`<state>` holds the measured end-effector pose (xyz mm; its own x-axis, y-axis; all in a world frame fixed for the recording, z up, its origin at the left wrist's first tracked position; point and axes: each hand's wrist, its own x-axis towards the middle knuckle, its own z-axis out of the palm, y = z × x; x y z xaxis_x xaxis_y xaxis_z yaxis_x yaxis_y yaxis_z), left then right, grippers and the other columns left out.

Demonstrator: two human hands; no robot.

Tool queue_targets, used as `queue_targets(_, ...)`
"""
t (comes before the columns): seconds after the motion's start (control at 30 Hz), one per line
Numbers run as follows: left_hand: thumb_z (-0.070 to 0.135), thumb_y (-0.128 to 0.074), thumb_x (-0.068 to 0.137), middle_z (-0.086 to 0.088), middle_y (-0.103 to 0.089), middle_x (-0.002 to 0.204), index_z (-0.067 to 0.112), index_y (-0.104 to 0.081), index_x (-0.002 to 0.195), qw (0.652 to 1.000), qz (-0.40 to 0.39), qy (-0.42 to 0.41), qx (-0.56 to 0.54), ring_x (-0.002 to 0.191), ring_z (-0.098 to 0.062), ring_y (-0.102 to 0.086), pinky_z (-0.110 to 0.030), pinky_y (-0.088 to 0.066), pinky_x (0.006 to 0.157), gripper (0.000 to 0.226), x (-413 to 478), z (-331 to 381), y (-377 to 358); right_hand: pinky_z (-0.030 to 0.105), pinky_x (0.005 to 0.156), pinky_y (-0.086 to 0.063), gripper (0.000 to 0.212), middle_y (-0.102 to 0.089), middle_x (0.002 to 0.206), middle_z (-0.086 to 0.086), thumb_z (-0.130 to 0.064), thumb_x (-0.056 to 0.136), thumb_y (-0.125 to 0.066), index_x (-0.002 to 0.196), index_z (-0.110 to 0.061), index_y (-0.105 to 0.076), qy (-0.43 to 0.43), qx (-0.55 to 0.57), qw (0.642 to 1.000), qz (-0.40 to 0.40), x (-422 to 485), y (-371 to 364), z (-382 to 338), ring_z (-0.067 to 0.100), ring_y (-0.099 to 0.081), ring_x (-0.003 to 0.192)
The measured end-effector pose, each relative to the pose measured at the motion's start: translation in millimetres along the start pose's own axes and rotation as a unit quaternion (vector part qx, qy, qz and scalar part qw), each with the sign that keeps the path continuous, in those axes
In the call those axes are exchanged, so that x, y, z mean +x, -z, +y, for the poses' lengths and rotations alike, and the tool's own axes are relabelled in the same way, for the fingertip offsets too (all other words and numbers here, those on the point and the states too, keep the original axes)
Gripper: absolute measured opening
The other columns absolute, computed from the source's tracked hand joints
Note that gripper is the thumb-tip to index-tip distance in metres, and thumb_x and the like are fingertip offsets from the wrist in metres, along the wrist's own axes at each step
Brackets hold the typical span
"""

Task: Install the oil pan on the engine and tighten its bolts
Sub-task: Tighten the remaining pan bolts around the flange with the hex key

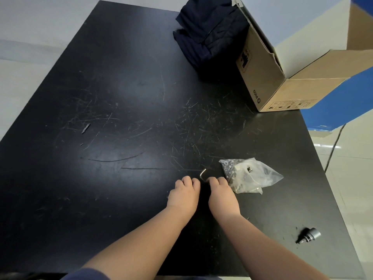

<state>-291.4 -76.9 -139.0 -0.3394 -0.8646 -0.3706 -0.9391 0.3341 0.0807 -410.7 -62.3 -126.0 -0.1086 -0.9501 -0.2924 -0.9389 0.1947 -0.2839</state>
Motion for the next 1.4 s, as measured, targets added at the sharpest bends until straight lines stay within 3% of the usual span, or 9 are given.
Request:
queue_targets(0.13,0.013,-0.049,0.09,-0.018,-0.038,0.122,0.008,-0.022,0.132,1.0,0.017,-0.009,-0.016,0.1,-0.026,-0.046,-0.03,-0.043,0.063,0.05,-2,-5,-2,0.019,0.082,-0.042,0.045,-0.046,0.116,0.004,-0.002,0.086,-0.051,0.129,-0.015,-0.046,0.052,-0.02,0.998,0.026,-7,-11,10,0.018,-0.053,0.102)
queue_targets(0.27,0.01,-0.049,0.088,-0.015,-0.044,0.116,0.01,-0.029,0.125,0.999,0.03,-0.015,-0.028,0.095,-0.023,-0.049,-0.027,-0.037,0.059,0.042,-3,-13,0,0.027,0.043,-0.046,0.028,-0.06,0.071,0.001,-0.01,0.062,-0.084,0.081,-0.013,-0.064,0.092,-0.059,0.986,0.123,-8,-10,5,0.019,-0.062,0.06)
queue_targets(0.33,0.009,-0.048,0.088,-0.013,-0.045,0.114,0.011,-0.031,0.122,0.999,0.034,-0.029,-0.031,0.093,-0.022,-0.049,-0.027,-0.035,0.058,0.038,-4,-18,1,0.027,0.039,-0.044,0.026,-0.06,0.064,0.0,-0.013,0.063,-0.086,0.075,-0.012,-0.063,0.097,-0.057,0.984,0.138,-8,-9,1,0.02,-0.06,0.054)
queue_targets(0.47,0.009,-0.045,0.09,-0.012,-0.045,0.114,0.012,-0.033,0.122,0.997,0.039,-0.042,-0.043,0.094,-0.022,-0.049,-0.026,-0.035,0.061,0.034,-3,-22,5,0.034,0.055,-0.048,0.01,-0.064,0.08,0.008,-0.013,0.085,-0.067,0.092,-0.006,-0.063,0.071,-0.03,0.992,0.104,-5,-9,7,0.029,-0.063,0.07)
queue_targets(0.57,0.008,-0.043,0.091,-0.012,-0.045,0.115,0.011,-0.032,0.122,0.997,0.046,-0.035,-0.045,0.095,-0.021,-0.049,-0.026,-0.035,0.063,0.033,-4,-24,6,0.035,0.069,-0.047,0.021,-0.061,0.101,0.007,-0.018,0.096,-0.047,0.112,-0.009,-0.058,0.055,-0.026,0.996,0.068,-3,-7,10,0.028,-0.061,0.089)
queue_targets(0.83,0.01,-0.052,0.087,-0.016,-0.037,0.12,0.012,-0.023,0.132,0.997,0.022,-0.07,-0.006,0.099,-0.025,-0.045,-0.027,-0.035,0.058,0.053,-11,-29,3,0.029,0.059,-0.033,0.019,-0.053,0.102,0.007,-0.011,0.09,-0.044,0.109,-0.013,-0.045,0.014,-0.064,0.998,0.011,1,-1,-7,0.026,-0.058,0.087)
queue_targets(1.17,0.007,-0.046,0.089,-0.014,-0.043,0.116,0.01,-0.035,0.12,0.999,0.031,-0.028,-0.033,0.096,-0.023,-0.047,-0.026,-0.036,0.062,0.033,-11,-25,7,0.033,0.063,-0.038,0.018,-0.059,0.101,0.008,-0.015,0.094,-0.034,0.108,-0.015,-0.045,0.008,0.024,1.0,-0.008,18,11,-11,0.032,-0.06,0.088)
queue_targets(1.3,0.003,-0.046,0.087,-0.01,-0.047,0.113,0.01,-0.04,0.114,0.986,0.058,0.071,-0.14,0.089,-0.018,-0.046,-0.025,-0.034,0.066,0.028,-10,-32,14,0.034,0.056,-0.038,0.019,-0.061,0.092,0.005,-0.031,0.099,-0.037,0.109,-0.015,-0.04,0.079,-0.036,0.996,-0.037,23,10,-12,0.032,-0.062,0.081)
queue_targets(1.4,-0.001,-0.041,0.087,-0.004,-0.052,0.098,0.012,-0.046,0.104,0.938,0.1,0.182,-0.277,0.074,-0.013,-0.045,-0.023,-0.034,0.06,0.021,-11,-41,19,0.033,0.049,-0.034,0.016,-0.057,0.078,0.002,-0.029,0.1,-0.036,0.106,-0.015,-0.037,0.104,-0.09,0.988,-0.07,27,9,-13,0.028,-0.058,0.067)
